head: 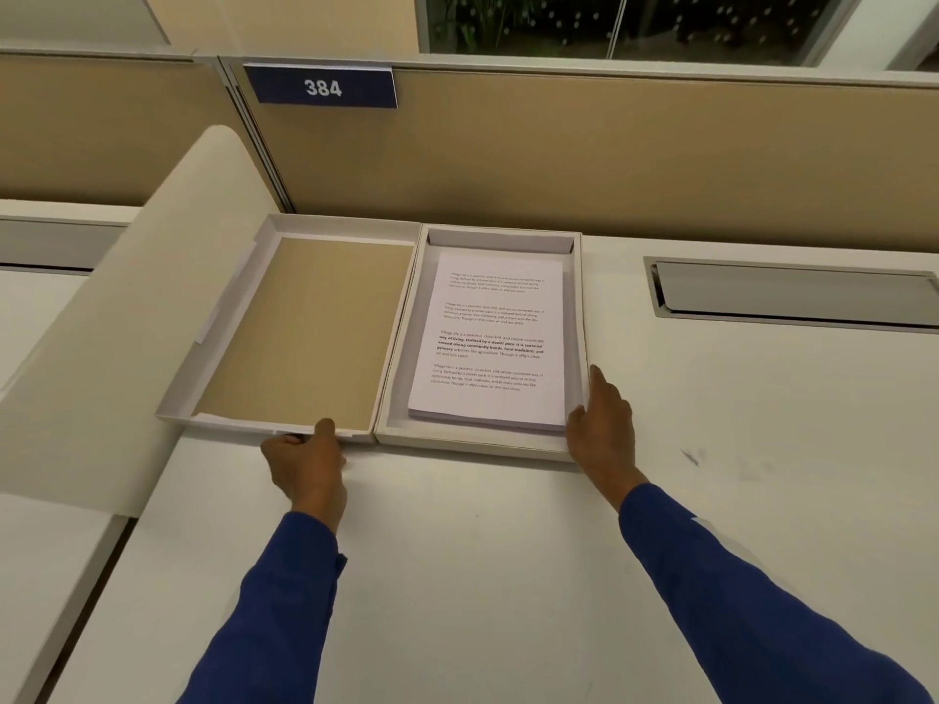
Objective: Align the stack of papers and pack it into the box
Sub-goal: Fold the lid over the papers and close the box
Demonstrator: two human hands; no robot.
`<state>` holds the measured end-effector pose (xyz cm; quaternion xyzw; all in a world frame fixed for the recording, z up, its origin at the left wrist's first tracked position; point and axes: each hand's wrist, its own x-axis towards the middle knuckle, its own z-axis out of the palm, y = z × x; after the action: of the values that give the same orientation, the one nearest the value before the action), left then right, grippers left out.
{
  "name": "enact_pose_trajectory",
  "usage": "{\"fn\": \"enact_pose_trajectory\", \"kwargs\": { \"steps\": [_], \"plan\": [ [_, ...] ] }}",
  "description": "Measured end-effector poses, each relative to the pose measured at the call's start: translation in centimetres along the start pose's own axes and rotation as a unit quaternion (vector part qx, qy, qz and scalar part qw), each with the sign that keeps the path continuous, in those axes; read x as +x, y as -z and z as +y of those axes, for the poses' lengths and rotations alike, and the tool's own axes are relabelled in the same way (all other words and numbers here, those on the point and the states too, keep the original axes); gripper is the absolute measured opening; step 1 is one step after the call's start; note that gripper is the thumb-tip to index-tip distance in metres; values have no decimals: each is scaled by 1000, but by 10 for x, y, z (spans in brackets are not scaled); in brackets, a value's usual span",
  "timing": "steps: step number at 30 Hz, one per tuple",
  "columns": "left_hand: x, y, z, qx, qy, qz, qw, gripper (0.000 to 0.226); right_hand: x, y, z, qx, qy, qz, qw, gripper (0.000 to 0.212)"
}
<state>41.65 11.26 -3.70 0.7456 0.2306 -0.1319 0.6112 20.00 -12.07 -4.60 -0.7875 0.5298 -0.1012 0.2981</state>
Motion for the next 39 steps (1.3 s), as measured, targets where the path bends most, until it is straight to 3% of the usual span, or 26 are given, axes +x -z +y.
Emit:
{"fn": "enact_pose_trajectory", "kwargs": {
  "steps": [6, 9, 11, 15, 20, 25, 30, 33, 36, 39],
  "plan": [
    [-3, -7, 5, -142, 32, 4, 989, 31, -2, 0, 5, 5, -2, -4, 1000, 65],
    [-4, -4, 7, -242, 67, -36, 967, 55, -5, 1, 7, 10, -4, -6, 1000, 65],
    [-8, -2, 7, -269, 55, -66, 959, 55, -7, 2, 10, 14, -2, -8, 1000, 64],
    [-19, -2, 9, -243, -40, -65, 967, 55, -13, 3, 13, 12, 1, -10, 1000, 65],
    [-42, -4, 11, -125, -240, -60, 961, 67, -18, 5, 14, 36, -1, -13, 999, 65],
    [-55, -5, 10, 65, -468, -64, 879, 67, -21, 7, 15, 40, 10, -10, 999, 65],
    [-62, -10, -3, 192, -583, -100, 783, 65, -22, 14, 13, 101, -5, -22, 995, 62],
    [-63, -16, -12, 236, -637, -86, 729, 63, -23, 27, 9, 162, -1, 28, 986, 53],
    [-64, -23, -23, 266, -713, -83, 643, 44, -24, 38, 3, 318, -32, 70, 945, 23],
    [-63, -28, -34, 294, -725, -82, 618, 46, -20, 53, -7, 484, -139, 24, 864, 42]
  ]
}}
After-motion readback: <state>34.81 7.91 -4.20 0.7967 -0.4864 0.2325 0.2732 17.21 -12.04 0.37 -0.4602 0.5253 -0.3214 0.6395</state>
